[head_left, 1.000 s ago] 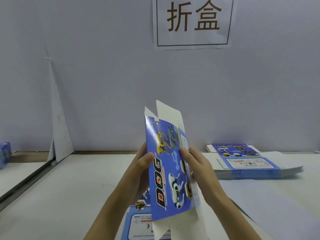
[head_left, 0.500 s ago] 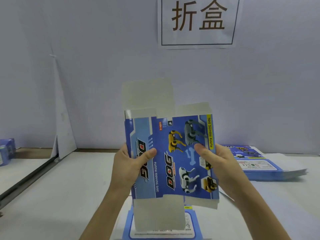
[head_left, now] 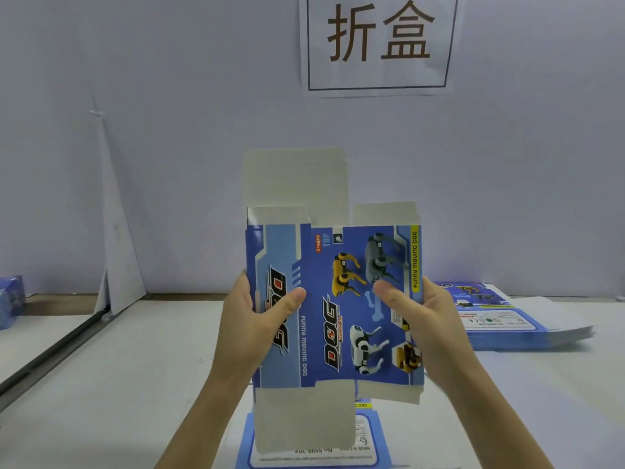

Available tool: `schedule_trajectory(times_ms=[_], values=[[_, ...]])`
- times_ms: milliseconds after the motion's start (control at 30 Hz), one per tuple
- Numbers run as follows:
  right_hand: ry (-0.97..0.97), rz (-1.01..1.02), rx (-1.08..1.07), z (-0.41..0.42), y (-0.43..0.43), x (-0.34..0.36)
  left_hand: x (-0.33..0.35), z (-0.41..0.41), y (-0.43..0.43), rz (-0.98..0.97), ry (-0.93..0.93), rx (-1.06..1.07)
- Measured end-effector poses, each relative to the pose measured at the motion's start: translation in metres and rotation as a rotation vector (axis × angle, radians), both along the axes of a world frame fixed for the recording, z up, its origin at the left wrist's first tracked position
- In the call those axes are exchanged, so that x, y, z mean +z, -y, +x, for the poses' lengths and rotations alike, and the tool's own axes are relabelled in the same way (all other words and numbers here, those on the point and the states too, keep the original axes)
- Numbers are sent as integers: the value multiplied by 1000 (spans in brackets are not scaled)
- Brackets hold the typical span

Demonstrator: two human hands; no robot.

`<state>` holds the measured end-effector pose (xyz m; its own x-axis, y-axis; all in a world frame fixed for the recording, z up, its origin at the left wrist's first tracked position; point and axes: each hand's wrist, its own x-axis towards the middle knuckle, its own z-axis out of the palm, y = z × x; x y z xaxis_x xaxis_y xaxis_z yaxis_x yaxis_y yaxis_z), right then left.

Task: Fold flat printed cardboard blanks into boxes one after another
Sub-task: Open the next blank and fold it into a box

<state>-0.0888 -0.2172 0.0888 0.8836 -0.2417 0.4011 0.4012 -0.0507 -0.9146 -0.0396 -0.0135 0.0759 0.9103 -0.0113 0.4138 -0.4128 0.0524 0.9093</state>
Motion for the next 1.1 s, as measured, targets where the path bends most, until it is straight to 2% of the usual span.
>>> schedule_trajectory(times_ms=[200,333,467,567,700,867,1100], values=[[4,2,-44,1,-2,1,4,-2,2,14,47,27],[79,-15,-84,-3,-3,5,11,-8,4,43,39,-129],[113,-32,93,-7,-9,7,10,-13,7,174,152,-110],[59,151,321,-7,-1,11,8,-9,-1,234,236,-122],[-18,327,439,-4,10,13,13,-11,-9,464,492,-105],[-113,414,508,-4,11,9,10,-9,-6,562,576,-95],[-122,362,527,-9,21,15,12,-9,-3,575,614,-59]])
